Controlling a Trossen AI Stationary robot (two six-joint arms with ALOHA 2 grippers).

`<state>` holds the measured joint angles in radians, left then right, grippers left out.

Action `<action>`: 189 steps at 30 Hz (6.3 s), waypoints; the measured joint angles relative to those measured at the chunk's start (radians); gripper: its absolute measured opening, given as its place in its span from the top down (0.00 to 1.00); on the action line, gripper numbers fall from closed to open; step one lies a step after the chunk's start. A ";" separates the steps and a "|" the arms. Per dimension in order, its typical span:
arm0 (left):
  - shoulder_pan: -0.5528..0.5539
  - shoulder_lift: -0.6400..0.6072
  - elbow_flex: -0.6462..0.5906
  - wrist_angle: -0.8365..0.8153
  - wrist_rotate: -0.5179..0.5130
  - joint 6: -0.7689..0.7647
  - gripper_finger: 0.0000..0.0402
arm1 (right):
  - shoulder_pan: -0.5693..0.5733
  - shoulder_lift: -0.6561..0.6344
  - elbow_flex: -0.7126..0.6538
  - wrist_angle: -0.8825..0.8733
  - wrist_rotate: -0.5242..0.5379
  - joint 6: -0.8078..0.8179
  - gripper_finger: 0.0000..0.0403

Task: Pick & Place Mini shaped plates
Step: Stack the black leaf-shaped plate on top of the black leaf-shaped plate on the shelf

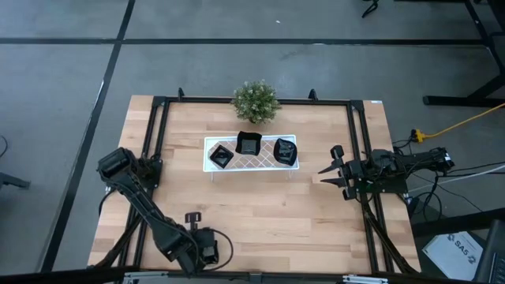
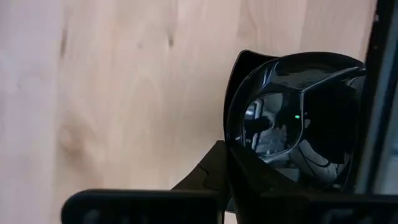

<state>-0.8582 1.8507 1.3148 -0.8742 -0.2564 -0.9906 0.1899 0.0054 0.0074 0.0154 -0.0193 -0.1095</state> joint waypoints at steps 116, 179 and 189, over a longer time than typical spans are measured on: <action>0.115 -0.153 -0.008 0.115 -0.238 0.349 1.00 | 0.000 0.000 0.000 0.000 0.000 0.000 0.69; 0.922 -0.279 0.016 0.796 0.016 1.161 1.00 | 0.000 0.000 0.000 0.000 0.000 0.000 0.69; 0.925 -0.118 0.284 0.500 -0.003 1.136 0.99 | 0.000 0.000 0.000 0.001 0.000 0.000 0.69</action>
<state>0.0673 1.7329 1.5985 -0.3741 -0.2598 0.1454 0.1901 0.0051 0.0075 0.0160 -0.0193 -0.1097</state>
